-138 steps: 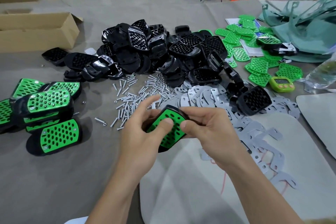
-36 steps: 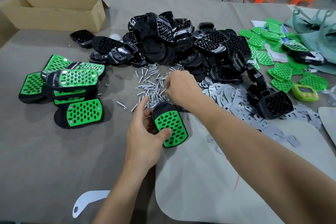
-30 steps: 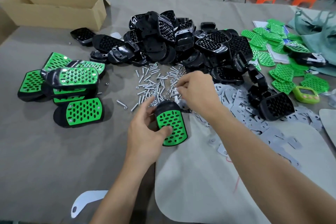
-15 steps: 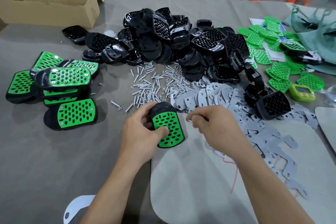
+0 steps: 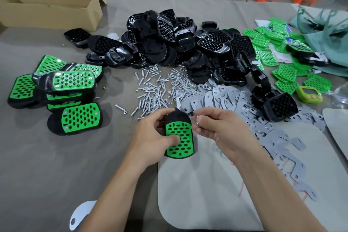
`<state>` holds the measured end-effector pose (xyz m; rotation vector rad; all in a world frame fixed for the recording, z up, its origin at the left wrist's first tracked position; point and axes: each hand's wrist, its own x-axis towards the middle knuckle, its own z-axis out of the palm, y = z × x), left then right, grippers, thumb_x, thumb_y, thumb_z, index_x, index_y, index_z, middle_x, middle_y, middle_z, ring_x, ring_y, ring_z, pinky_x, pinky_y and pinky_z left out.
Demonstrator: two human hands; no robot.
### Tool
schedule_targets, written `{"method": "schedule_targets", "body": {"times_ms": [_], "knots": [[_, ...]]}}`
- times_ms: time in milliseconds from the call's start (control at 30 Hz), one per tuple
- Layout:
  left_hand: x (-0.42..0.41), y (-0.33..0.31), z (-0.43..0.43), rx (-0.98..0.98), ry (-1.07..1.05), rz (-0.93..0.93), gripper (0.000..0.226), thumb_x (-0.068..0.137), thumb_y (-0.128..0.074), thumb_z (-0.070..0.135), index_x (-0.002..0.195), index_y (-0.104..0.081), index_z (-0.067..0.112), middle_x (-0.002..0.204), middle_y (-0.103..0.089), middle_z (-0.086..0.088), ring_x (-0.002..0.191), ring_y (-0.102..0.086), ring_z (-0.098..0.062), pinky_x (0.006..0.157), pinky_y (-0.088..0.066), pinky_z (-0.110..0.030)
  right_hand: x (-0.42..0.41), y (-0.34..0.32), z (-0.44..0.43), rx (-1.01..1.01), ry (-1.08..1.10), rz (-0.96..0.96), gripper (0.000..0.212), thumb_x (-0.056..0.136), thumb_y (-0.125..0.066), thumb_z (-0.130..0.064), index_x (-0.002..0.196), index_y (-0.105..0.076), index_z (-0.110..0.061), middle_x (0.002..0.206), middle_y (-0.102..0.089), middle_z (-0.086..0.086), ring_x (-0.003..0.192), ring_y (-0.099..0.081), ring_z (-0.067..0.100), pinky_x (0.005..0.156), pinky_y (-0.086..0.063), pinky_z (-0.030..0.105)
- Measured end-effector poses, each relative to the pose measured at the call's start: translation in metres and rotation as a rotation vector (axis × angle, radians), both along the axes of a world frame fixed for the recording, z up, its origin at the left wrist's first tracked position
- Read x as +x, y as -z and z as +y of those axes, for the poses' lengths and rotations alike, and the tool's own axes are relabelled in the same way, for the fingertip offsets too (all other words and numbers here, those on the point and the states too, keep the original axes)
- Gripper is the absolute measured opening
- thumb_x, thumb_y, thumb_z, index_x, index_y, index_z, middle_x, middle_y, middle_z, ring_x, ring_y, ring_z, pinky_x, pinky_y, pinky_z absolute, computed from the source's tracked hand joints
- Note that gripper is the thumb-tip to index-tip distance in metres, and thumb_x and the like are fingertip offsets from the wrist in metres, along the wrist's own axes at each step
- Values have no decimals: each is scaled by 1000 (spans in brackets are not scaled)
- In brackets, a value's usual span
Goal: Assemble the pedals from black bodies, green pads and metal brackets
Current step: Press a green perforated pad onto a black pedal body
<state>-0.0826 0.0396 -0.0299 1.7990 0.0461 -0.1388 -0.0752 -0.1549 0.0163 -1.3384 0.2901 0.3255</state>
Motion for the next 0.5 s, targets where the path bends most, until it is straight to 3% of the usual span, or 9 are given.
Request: {"method": "schedule_targets", "body": {"times_ms": [67, 133, 200, 300, 400, 500], "knots": [[0, 0, -1, 6, 3, 2, 67, 50, -80, 13, 108, -68, 44, 99, -75, 21, 87, -72, -1, 69, -51, -11, -1, 0, 5, -113, 79, -74, 19, 79, -77, 8, 78, -75, -11, 74, -74, 10, 66, -72, 23, 66, -60, 28], [0, -1, -2, 11, -3, 3, 66, 50, -80, 13, 105, -68, 46, 98, -75, 23, 86, -72, 0, 67, -51, -11, -2, 1, 11, -375, 152, -164, 19, 72, -83, 0, 75, -76, -18, 70, -75, 5, 65, -73, 20, 68, -61, 32], [0, -1, -2, 19, -10, 2, 65, 50, -80, 12, 104, -68, 46, 97, -75, 23, 85, -72, 0, 67, -51, -11, -4, 3, 21, -627, 219, -250, 24, 71, -84, -9, 76, -77, -31, 68, -75, -7, 65, -72, 8, 68, -57, 22], [-1, -2, -1, 23, -9, -10, 68, 54, -83, 4, 106, -68, 45, 98, -75, 22, 85, -72, 0, 70, -53, -15, -9, 8, 34, -674, 251, -321, 24, 73, -86, -11, 70, -75, -33, 66, -72, -19, 65, -68, -5, 63, -48, 6], [-2, -3, -1, 7, -31, -8, 69, 53, -83, 4, 106, -68, 45, 98, -76, 18, 87, -73, -3, 76, -59, -28, -11, 16, 37, -689, 229, -324, 25, 74, -85, -11, 70, -75, -34, 65, -71, -21, 63, -67, -4, 61, -48, 7], [-3, -3, -3, -7, -47, -13, 67, 50, -79, 9, 105, -68, 46, 98, -76, 20, 88, -73, -2, 77, -59, -27, -13, 22, 37, -779, 205, -391, 31, 74, -85, -15, 81, -73, -43, 67, -69, -20, 63, -64, 1, 62, -48, 13]]}}
